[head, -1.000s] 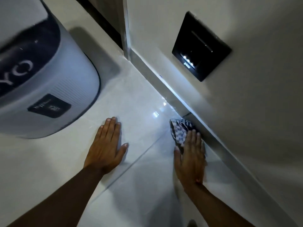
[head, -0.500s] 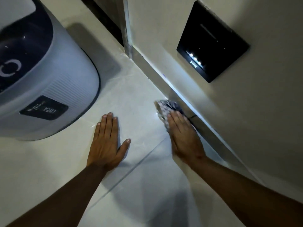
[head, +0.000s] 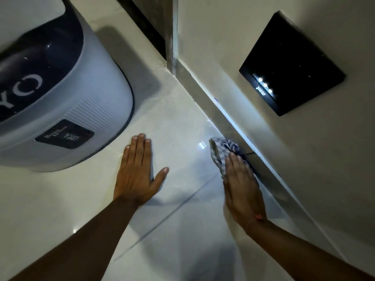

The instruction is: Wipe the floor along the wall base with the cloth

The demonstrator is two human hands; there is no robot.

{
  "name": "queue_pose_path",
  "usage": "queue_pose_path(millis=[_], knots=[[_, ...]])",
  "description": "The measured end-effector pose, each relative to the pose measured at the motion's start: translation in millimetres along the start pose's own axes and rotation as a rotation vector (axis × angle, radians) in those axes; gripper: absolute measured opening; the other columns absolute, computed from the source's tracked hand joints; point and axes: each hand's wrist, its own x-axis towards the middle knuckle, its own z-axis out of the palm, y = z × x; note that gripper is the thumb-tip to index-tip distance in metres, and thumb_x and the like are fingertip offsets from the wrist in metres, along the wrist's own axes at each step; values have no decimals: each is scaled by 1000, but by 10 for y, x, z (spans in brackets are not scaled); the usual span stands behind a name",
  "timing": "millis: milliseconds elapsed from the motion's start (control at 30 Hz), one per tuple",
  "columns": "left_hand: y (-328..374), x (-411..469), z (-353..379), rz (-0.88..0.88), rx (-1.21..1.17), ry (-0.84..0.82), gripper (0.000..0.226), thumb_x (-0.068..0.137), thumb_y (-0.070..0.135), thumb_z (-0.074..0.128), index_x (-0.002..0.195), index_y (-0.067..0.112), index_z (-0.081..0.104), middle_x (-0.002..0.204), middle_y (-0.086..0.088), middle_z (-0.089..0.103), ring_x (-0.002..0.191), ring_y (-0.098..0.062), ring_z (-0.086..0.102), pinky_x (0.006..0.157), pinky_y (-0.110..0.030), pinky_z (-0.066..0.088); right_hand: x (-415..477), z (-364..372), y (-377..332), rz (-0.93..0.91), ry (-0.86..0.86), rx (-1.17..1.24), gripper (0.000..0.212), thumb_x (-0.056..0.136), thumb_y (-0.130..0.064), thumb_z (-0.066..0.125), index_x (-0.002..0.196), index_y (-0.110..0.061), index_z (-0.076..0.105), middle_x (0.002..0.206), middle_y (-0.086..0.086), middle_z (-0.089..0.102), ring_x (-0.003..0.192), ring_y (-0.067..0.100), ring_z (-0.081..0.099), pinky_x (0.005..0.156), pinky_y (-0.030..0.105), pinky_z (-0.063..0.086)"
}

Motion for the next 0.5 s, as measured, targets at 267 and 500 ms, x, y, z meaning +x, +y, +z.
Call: queue_pose_path(millis=[267, 500], knots=[[-18, 10, -19, 8, 11, 7, 91, 92, 64, 32, 158, 5, 10, 168, -17, 8, 156, -31, 5, 126, -49, 14, 1146, 11, -624, -18, 146, 194, 65, 82, 6, 43, 146, -4, 32, 154, 14, 34, 142, 29, 29, 117, 42, 23], [-84, 15, -40, 50, 6, -30, 92, 93, 67, 30, 158, 5, 9, 168, -15, 6, 156, -30, 4, 125, -49, 16, 523, -70, -168, -61, 95, 187, 57, 90, -7, 44, 146, -8, 32, 154, 12, 35, 140, 26, 34, 112, 38, 32]])
